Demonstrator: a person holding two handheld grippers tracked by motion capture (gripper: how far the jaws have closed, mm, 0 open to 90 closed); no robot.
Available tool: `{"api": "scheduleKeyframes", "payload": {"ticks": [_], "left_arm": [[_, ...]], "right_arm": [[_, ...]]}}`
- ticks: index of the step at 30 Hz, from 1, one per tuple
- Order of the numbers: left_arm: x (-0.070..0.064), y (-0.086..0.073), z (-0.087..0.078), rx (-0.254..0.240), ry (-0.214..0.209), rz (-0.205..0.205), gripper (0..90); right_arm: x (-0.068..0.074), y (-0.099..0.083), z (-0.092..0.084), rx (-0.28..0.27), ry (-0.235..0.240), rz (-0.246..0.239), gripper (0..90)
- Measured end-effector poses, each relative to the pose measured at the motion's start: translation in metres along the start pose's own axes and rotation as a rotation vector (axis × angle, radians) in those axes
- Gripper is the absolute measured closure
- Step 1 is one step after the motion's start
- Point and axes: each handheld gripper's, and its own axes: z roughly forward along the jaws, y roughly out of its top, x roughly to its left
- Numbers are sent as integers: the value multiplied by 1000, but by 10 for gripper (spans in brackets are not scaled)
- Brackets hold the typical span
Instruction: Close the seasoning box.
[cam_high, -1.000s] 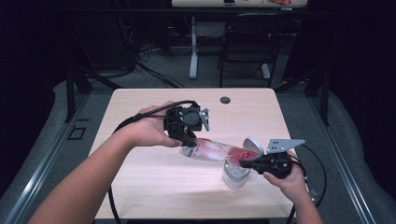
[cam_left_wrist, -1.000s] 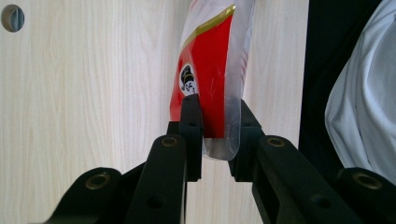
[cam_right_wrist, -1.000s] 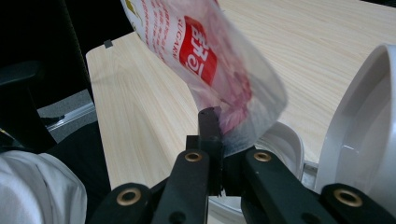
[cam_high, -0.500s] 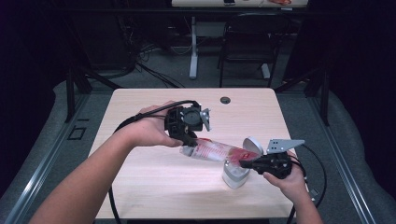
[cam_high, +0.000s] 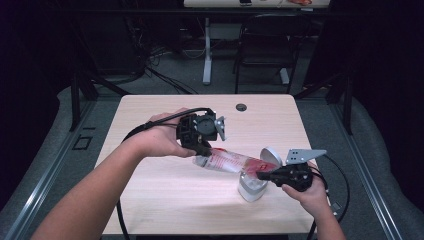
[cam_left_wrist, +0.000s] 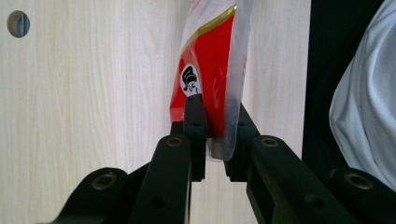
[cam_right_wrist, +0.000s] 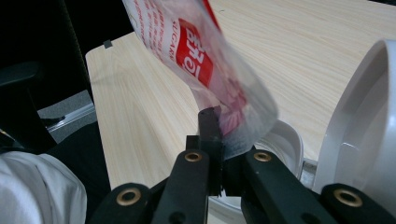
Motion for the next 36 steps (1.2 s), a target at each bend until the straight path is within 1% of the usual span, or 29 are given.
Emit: {"api": "scheduleKeyframes", "payload": {"ticks": [3, 9, 11, 13, 19, 20, 22, 24, 26, 28, 30, 36], "left_arm": [[0, 1, -1, 4, -3, 1, 823], [0, 3, -1, 5, 6, 6, 824], [0, 5, -2, 16, 6, 10, 824], [0, 5, -2, 8, 9, 4, 824], [0, 8, -4, 14, 12, 12, 824], [0, 8, -4, 13, 11, 7, 825], [0, 9, -5, 13, 16, 16, 825], [0, 10, -6, 12, 14, 17, 826], [-1, 10, -7, 6, 12, 17, 826], [-2, 12, -7, 14, 6, 19, 827], [-2, 12, -8, 6, 15, 20, 828], [-2, 14, -9, 6, 16, 24, 834]], "right_arm": [[0, 0, 0, -2, -2, 1, 899], [-1, 0, -1, -2, -8, 0, 899], [-1, 0, -1, -2, -9, 0, 899], [-1, -1, -1, -2, -7, 1, 899], [-1, -1, -1, 0, -12, -2, 898], [-1, -1, -1, 1, -13, -3, 898], [-1, -1, -1, -2, -12, -4, 898], [-1, -2, 0, -13, -6, 9, 898], [-1, -2, 0, -11, -6, 8, 898], [-2, -2, -1, -7, -7, 7, 898], [-1, -2, 0, -10, -8, 12, 898], [-1, -2, 0, -3, -11, 6, 897]]}}
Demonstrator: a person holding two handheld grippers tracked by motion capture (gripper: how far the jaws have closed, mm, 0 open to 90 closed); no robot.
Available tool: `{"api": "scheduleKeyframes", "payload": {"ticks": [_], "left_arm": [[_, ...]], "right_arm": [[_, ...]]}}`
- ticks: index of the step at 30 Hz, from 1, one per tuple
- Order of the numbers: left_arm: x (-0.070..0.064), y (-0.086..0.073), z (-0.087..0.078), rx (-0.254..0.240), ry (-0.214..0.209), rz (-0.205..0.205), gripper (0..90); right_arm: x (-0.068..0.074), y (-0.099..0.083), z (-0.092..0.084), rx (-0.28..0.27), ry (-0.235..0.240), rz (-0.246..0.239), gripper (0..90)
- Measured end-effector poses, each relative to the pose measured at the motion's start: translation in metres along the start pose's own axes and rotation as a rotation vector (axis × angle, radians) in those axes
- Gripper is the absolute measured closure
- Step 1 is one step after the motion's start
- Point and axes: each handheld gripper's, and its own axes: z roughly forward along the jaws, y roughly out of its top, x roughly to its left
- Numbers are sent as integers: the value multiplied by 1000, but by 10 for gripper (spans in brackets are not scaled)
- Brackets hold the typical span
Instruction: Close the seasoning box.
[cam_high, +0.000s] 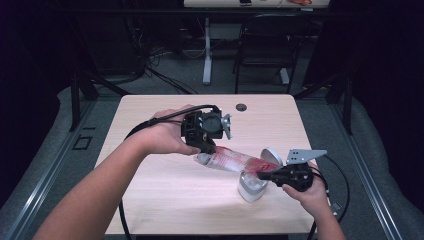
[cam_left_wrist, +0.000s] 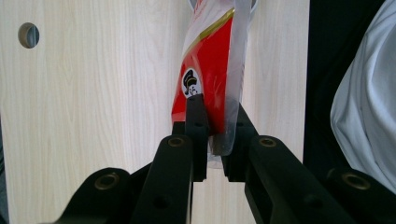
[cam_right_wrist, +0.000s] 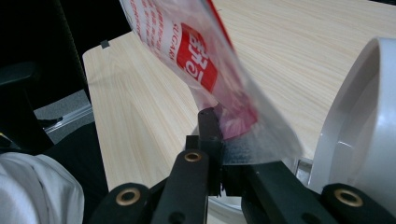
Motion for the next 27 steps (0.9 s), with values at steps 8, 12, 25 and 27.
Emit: {"api": "scheduleKeyframes", "payload": {"ticks": [8, 12, 25, 27], "left_arm": [[0, 4, -2, 5, 1, 4, 837], [0, 5, -4, 4, 3, 6, 838], [-1, 11, -9, -15, 8, 23, 842], [-1, 11, -10, -14, 6, 23, 843]], "right_arm": [[0, 0, 0, 1, -1, 0, 896], [0, 0, 1, 2, 1, -2, 895], [0, -1, 3, 17, -1, -7, 893], [0, -1, 3, 19, 1, -6, 893]]}}
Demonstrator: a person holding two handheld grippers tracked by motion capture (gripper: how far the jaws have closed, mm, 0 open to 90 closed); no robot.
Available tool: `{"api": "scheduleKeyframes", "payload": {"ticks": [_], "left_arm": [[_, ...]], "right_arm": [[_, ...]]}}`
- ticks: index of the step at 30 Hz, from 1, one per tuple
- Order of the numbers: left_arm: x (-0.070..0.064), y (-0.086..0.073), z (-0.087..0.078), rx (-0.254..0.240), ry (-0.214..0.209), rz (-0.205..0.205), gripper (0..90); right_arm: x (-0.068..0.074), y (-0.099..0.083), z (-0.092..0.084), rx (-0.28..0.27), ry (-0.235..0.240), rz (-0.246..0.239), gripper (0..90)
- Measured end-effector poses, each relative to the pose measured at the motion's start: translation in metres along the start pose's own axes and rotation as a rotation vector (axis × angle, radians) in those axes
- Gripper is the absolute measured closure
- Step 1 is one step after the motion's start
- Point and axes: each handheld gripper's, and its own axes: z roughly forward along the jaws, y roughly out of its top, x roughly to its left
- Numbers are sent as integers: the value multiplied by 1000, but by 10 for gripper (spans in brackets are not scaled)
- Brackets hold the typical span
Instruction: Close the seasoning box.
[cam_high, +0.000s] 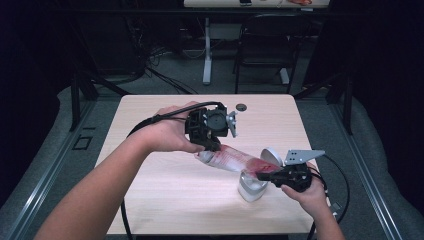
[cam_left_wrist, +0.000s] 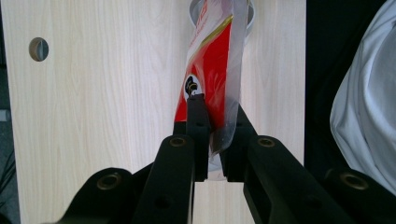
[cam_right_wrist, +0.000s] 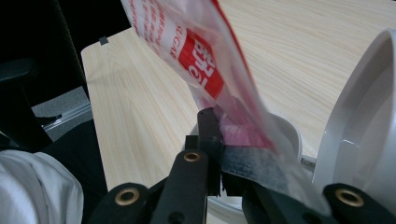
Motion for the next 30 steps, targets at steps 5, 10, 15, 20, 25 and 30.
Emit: {"api": "scheduleKeyframes", "payload": {"ticks": [5, 10, 15, 20, 25, 30], "left_arm": [[0, 1, 0, -3, -1, -3, 844], [0, 1, 0, -9, 4, 2, 844], [1, 1, 0, -9, 3, -1, 844], [1, 1, 0, -10, 2, -3, 843], [1, 0, 0, -16, 6, 4, 846], [1, -1, 1, -19, -6, 0, 848]], "right_arm": [[0, -1, 1, 9, -5, -1, 893], [0, -1, 1, 10, -4, -1, 894], [0, -1, 1, 11, -4, -2, 894], [0, -1, 1, 11, -8, -3, 892], [1, 0, 1, 11, -21, -9, 886], [2, 0, 1, 12, -41, -26, 874]]}}
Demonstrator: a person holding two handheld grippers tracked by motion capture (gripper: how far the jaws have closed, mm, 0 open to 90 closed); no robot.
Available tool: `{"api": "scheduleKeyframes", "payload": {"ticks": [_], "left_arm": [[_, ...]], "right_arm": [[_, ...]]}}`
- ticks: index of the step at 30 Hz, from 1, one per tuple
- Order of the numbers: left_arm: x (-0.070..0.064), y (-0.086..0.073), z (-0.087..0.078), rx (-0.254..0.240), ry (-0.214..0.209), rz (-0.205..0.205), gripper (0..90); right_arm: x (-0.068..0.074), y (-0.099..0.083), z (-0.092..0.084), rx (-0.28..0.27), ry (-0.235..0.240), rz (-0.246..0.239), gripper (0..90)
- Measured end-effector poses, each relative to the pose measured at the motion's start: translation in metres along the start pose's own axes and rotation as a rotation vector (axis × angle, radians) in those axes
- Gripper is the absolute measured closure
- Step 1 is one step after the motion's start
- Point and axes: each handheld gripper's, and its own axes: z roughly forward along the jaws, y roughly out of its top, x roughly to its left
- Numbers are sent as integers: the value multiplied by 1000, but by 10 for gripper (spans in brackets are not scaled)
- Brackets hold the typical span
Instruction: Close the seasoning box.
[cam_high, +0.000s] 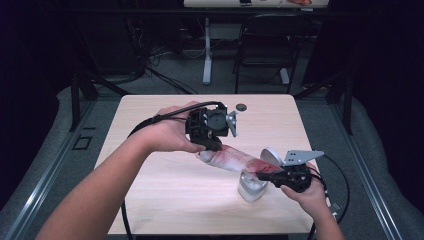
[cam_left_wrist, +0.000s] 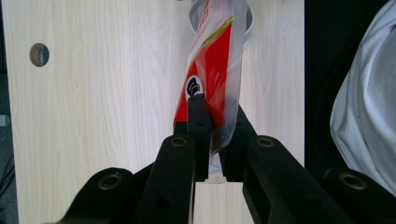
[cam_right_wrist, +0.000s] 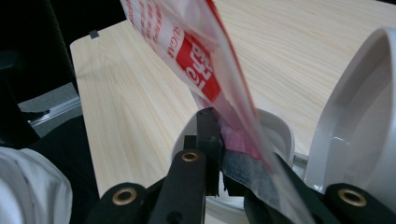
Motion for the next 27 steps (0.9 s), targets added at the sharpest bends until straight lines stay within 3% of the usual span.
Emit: {"api": "scheduleKeyframes", "payload": {"ticks": [12, 27], "left_arm": [[0, 0, 0, -11, -2, 0, 852], [2, -2, -2, -14, -4, -1, 853]], "right_arm": [[1, 2, -2, -2, -42, -23, 860], [1, 2, -4, -9, -39, -20, 853]]}}
